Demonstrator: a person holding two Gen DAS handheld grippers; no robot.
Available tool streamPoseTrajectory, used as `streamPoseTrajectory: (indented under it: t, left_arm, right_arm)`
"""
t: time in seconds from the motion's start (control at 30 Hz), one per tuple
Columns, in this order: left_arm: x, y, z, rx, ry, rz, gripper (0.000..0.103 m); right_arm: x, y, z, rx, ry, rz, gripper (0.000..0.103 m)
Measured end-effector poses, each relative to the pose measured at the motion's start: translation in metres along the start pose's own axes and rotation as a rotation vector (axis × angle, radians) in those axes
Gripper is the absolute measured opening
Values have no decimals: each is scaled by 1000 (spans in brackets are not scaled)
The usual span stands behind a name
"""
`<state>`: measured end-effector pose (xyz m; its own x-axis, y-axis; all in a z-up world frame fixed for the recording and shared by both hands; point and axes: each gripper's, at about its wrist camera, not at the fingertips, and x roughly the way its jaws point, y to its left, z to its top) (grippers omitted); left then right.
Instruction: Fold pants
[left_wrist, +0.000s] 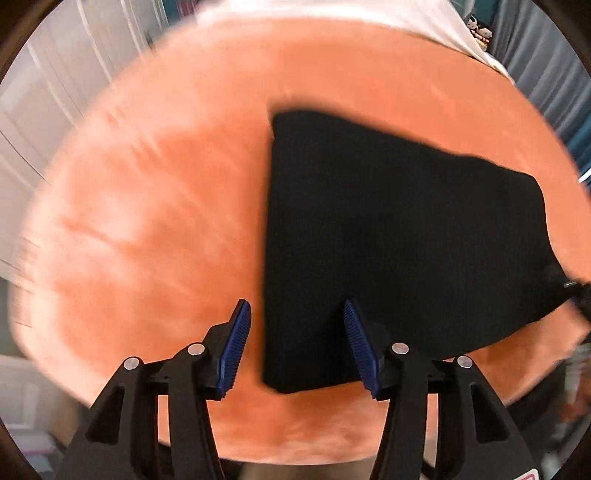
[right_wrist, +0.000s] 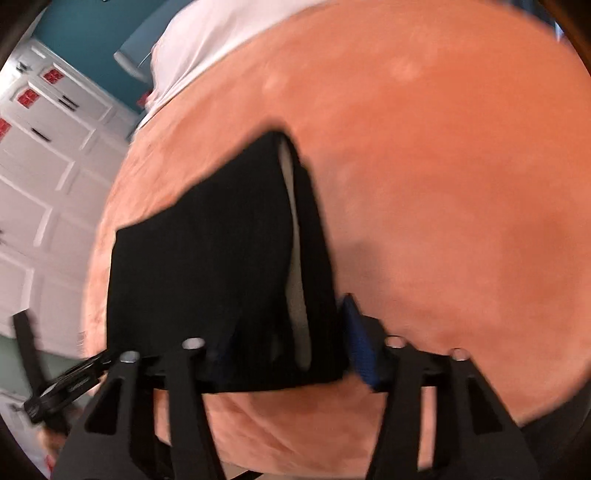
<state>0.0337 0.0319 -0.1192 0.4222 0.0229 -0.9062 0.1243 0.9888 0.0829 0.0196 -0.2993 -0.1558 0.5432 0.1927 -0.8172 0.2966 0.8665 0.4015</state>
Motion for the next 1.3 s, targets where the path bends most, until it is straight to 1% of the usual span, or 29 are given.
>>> streamPoseTrajectory:
  t: [0.03, 0.1, 0.13, 0.2, 0.27, 0.33, 0.37, 0.4, 0.47, 0.53, 0.57, 0.63, 0.67, 0.7, 0.73, 0.77, 0.8, 0.87, 0.9, 0.97, 1.03, 1.07, 1.1, 1.13, 1.17, 1.2, 1.23, 1.27, 1.3]
  left_arm:
    - [-14, -8, 4, 25, -50, 35, 52]
    - [-38, -27, 17, 71, -140, 65, 52]
    - [-42, -37, 22, 83, -156, 63, 54]
    - [-35, -52, 31, 94, -151, 41, 55]
    - [-18, -57, 39, 99, -97, 19, 55]
    - [4, -63, 40, 94, -43, 30, 55]
    - [11, -64, 38, 96, -25, 32, 55]
    - [19, -65, 39, 105, 1, 45, 55]
    - [20, -62, 27, 116, 0, 65, 55]
    - [25, -62, 27, 105, 6, 57, 55]
    - [25, -61, 27, 103, 9, 59, 55]
    - [30, -62, 29, 109, 15, 66, 55]
    - [31, -60, 31, 113, 13, 68, 55]
    - [31, -59, 31, 112, 12, 62, 55]
    - [32, -58, 31, 114, 11, 56, 55]
    - [32, -58, 31, 116, 11, 64, 55]
    - [32, -58, 31, 117, 10, 71, 55]
    - [34, -56, 31, 109, 16, 60, 55]
    - [34, -56, 32, 107, 17, 57, 55]
    - [33, -56, 32, 116, 15, 53, 55]
    - [34, -54, 33, 113, 15, 39, 55]
    - [33, -53, 33, 109, 14, 37, 55]
    - [32, -52, 33, 104, 15, 36, 55]
    - [33, -50, 33, 105, 17, 32, 55]
    - [32, -48, 32, 96, 18, 22, 55]
    - [30, -44, 30, 83, 17, 6, 55]
    - [27, -40, 27, 71, 17, -8, 55]
    - [24, -35, 24, 60, 14, -16, 55]
    - [22, -31, 20, 54, 13, -17, 55]
  right_arm:
    - [-14, 8, 2, -48, -32, -27, 17]
    - [-39, 36, 10, -197, -93, -64, 4]
    - [-45, 49, 14, -244, -112, -68, 2]
    - [-43, 77, 23, -323, -121, -58, 2]
    - [-19, 93, 35, -358, -113, -95, 2]
    - [32, 84, 31, -394, -18, -219, 2]
    - [56, 71, 29, -390, 57, -258, 2]
    - [61, 59, 28, -333, 69, -237, 2]
    - [41, 63, 41, -256, 44, -183, 3]
    - [22, 80, 54, -250, -19, -134, 3]
    - [20, 88, 59, -283, -29, -137, 3]
    - [34, 101, 66, -361, -40, -191, 3]
    - [50, 98, 68, -381, -15, -228, 3]
    - [79, 93, 69, -376, 58, -266, 2]
    - [96, 86, 70, -350, 101, -281, 0]
    - [99, 88, 74, -328, 85, -279, 0]
    - [88, 89, 77, -293, 65, -254, 4]
    - [68, 96, 78, -253, 28, -165, 5]
    - [63, 102, 75, -264, 23, -139, 5]
    - [66, 106, 67, -320, 33, -177, 5]
    - [90, 92, 62, -338, 85, -227, 4]
    - [96, 89, 61, -324, 84, -216, 4]
    - [88, 87, 63, -284, 76, -195, 5]
    - [84, 88, 67, -256, 74, -180, 9]
    - [74, 89, 70, -224, 67, -148, 9]
    - [64, 95, 71, -198, 55, -78, 9]
    - [58, 105, 70, -202, 56, -19, 9]
    - [57, 111, 69, -219, 66, 8, 9]
    - [58, 131, 67, -266, 91, 41, 9]
